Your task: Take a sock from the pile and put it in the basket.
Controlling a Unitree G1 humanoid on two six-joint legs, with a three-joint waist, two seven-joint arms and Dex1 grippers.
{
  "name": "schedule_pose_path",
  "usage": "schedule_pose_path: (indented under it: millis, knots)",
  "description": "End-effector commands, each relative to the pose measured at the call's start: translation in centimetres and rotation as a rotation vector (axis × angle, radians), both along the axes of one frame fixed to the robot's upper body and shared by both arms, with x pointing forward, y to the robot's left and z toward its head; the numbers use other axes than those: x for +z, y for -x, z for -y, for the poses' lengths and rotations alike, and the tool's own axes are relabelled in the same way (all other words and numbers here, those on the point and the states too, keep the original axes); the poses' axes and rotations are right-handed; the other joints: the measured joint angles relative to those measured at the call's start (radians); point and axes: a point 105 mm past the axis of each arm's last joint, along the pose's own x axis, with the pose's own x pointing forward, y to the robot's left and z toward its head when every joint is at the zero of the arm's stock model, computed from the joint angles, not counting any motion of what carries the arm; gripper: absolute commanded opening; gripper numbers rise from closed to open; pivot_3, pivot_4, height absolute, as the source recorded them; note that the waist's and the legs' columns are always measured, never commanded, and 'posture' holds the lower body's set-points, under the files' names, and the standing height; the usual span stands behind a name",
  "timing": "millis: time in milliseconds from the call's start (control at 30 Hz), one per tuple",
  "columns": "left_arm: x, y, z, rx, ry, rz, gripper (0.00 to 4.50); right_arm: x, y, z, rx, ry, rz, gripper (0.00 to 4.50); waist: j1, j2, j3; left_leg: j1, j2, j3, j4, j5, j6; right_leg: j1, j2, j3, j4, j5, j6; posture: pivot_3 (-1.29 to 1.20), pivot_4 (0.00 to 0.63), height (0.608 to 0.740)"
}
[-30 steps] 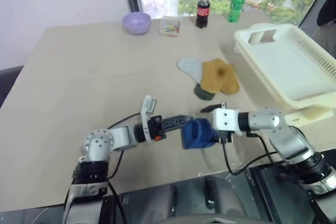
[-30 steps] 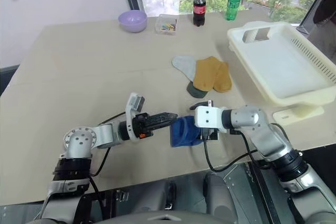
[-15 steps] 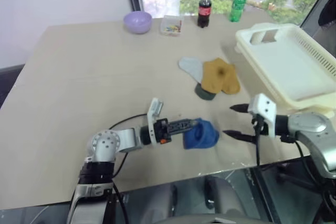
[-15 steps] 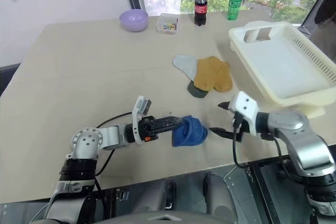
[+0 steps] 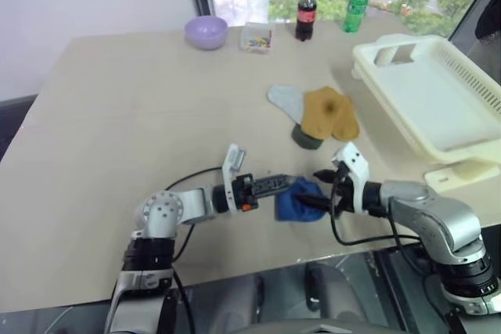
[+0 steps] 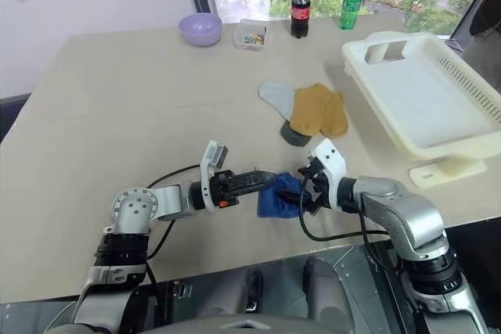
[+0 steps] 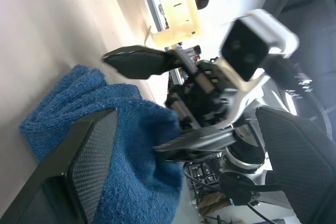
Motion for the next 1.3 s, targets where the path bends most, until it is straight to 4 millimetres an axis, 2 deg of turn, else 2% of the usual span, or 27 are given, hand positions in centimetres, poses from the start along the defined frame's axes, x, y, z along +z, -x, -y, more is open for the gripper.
schedule_pose_path:
  millis: [33,67,167,367,433,567,633,733,867,967,1100,1300]
  knots:
    - [0.4,-0.1,-0.1,0.012,0.016,0.027,4.5,-1.5,0.2,0.5,0.023,0.076,-0.023,4.47,-0.001,0.0,0.0,0.0,0.0,0.0,0.0,0.0,0.0,0.0,0.0,0.0,0.0,0.0,0.0,0.0,0.15,0.732]
    - [0.4,-0.1,-0.2,0.014,0.014,0.028,4.5,-2.1,0.4,0.6,0.031,0.093,-0.036,4.47,-0.001,0.0,0.0,0.001,0.0,0.0,0.0,0.0,0.0,0.001,0.0,0.0,0.0,0.0,0.0,0.0,0.15,0.732]
    - [0.4,-0.1,-0.3,0.019,0.012,0.03,4.5,-3.0,0.6,0.8,0.072,0.132,-0.04,3.63,-0.001,0.0,-0.001,0.002,0.001,0.0,0.0,0.0,0.0,0.002,0.001,-0.001,0.001,0.0,0.0,0.0,0.15,0.732]
    - [0.3,-0.3,-0.6,0.028,0.007,0.034,4.5,-2.8,1.7,-0.1,0.177,0.092,-0.057,0.72,-0.003,-0.001,-0.001,0.002,0.001,0.0,0.0,0.0,0.0,0.002,0.001,-0.001,0.0,0.0,0.0,0.0,0.15,0.732]
    - [0.3,-0.3,-0.6,0.028,0.006,0.035,4.5,-2.8,2.0,-0.4,0.201,0.081,-0.067,0.02,-0.003,-0.001,-0.001,0.002,0.001,0.0,0.0,0.0,0.0,0.002,0.001,0.0,0.001,0.0,0.0,0.0,0.15,0.732]
    - [0.3,-0.3,-0.6,0.031,-0.009,0.065,4.5,-2.7,2.1,-0.7,0.212,0.058,-0.077,0.02,-0.003,-0.001,-0.001,0.002,0.001,-0.001,0.0,0.0,0.0,0.002,0.001,-0.001,0.001,0.0,0.0,0.0,0.15,0.732]
    - [0.5,-0.5,-0.7,0.069,-0.114,0.277,4.5,-2.4,2.0,-0.4,0.199,0.046,-0.078,0.02,-0.005,-0.001,-0.001,0.002,0.001,0.0,0.0,0.0,0.0,0.002,0.002,-0.001,0.001,0.0,0.0,0.0,0.15,0.732]
    - [0.8,-1.2,-1.6,0.139,-0.161,0.428,4.5,-1.8,1.3,0.7,0.148,0.048,-0.057,0.02,0.0,-0.001,-0.001,0.002,0.001,0.0,-0.001,0.0,0.0,0.001,0.001,0.0,0.0,0.0,0.0,0.0,0.15,0.732]
    - [1.4,-1.7,-3.0,0.223,-0.211,0.682,4.5,-1.1,-0.7,2.3,0.035,0.075,-0.002,0.02,0.005,-0.001,-0.001,0.001,0.001,0.001,-0.001,0.0,0.0,0.001,0.0,0.0,0.0,0.0,0.0,0.0,0.15,0.732]
    - [1.1,-1.5,-3.1,0.201,-0.293,0.889,4.5,0.6,-2.1,2.9,-0.024,0.035,0.05,0.02,0.021,-0.001,-0.001,0.001,0.001,0.001,0.0,0.0,0.0,0.001,-0.001,0.0,-0.001,0.0,0.0,0.0,0.15,0.732]
    - [0.3,0.1,-2.2,0.059,-0.297,1.125,4.5,3.4,-2.6,2.9,-0.022,-0.011,0.088,0.02,0.022,0.001,0.0,0.0,0.001,0.002,0.001,0.0,0.0,0.0,0.0,0.0,0.0,0.0,0.0,0.0,0.15,0.732]
    - [0.0,-0.5,-0.4,0.041,-0.229,1.179,4.5,6.5,-2.5,3.2,0.035,0.078,0.109,0.02,0.023,0.003,0.002,-0.002,0.001,0.001,0.001,0.0,0.001,-0.001,0.0,-0.001,-0.001,0.0,0.0,0.0,0.15,0.732]
